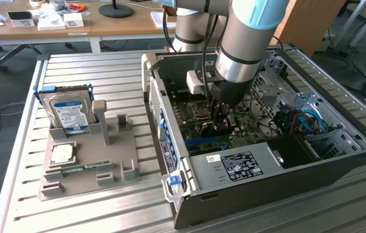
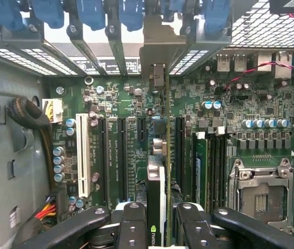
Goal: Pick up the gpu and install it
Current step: 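Insert the gpu into the slot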
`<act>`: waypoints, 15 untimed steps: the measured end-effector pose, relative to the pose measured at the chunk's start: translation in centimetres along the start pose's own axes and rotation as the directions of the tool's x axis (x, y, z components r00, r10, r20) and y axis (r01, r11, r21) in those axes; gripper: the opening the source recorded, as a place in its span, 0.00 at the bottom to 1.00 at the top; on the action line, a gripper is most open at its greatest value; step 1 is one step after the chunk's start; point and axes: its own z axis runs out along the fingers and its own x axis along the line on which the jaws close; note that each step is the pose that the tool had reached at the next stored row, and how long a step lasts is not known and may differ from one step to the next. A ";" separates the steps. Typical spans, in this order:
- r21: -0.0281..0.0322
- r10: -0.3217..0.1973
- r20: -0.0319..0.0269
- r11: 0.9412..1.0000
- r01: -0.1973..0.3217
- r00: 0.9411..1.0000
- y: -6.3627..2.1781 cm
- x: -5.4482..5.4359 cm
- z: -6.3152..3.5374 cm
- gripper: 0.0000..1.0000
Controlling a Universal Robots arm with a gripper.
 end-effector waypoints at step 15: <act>0.000 0.000 0.000 1.000 0.000 1.000 0.43 -0.1 0.32 0.27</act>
